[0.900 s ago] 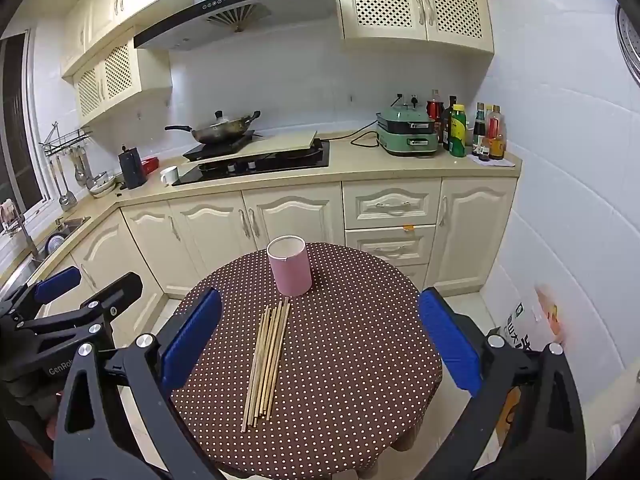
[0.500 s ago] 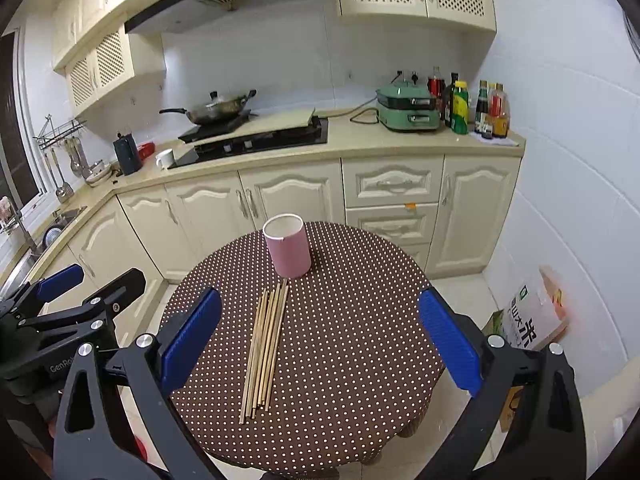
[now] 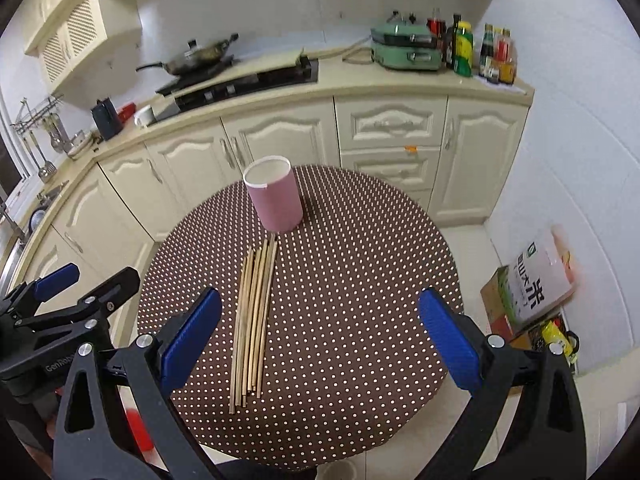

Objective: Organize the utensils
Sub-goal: 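Move both tools down toward the wooden chopstick pile beside the pink cup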

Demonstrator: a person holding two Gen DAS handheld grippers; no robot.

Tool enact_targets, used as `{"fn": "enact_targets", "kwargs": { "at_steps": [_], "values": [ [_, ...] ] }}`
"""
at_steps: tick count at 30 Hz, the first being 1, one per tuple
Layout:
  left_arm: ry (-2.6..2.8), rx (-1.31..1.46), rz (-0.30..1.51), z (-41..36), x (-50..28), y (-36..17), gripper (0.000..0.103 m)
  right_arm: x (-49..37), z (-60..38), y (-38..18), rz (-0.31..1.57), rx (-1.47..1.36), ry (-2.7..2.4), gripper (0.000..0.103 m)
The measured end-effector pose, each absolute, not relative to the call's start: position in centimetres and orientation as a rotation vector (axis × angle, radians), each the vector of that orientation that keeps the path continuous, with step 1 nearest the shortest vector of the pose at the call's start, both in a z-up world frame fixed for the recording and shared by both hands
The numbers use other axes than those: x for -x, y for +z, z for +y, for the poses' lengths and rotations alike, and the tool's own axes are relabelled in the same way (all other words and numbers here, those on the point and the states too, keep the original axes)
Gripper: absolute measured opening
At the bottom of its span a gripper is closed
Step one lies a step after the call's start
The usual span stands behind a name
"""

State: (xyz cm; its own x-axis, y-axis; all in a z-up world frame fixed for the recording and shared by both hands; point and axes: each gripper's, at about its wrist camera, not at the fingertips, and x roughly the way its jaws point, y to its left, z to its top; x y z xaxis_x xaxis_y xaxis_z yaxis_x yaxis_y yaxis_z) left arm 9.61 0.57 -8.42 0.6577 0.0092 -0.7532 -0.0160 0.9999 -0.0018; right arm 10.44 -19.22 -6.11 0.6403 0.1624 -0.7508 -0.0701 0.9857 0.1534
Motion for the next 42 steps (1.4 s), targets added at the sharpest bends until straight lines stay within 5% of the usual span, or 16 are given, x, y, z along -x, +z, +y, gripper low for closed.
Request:
{"fn": "enact_targets", "kwargs": {
  "at_steps": [28,42],
  "values": [
    [-0.048,0.052,1.337,4.8,-20.6,-25.8,0.097,-21.2,-14.7,-21.0,1.336,0.008,0.096,0.094],
    [-0.085,0.082,1.411,5.6,-21.3,-29.1,0.097,-23.7,-13.1,-25.3,1.433,-0.002,0.129,0.084]
  ]
}}
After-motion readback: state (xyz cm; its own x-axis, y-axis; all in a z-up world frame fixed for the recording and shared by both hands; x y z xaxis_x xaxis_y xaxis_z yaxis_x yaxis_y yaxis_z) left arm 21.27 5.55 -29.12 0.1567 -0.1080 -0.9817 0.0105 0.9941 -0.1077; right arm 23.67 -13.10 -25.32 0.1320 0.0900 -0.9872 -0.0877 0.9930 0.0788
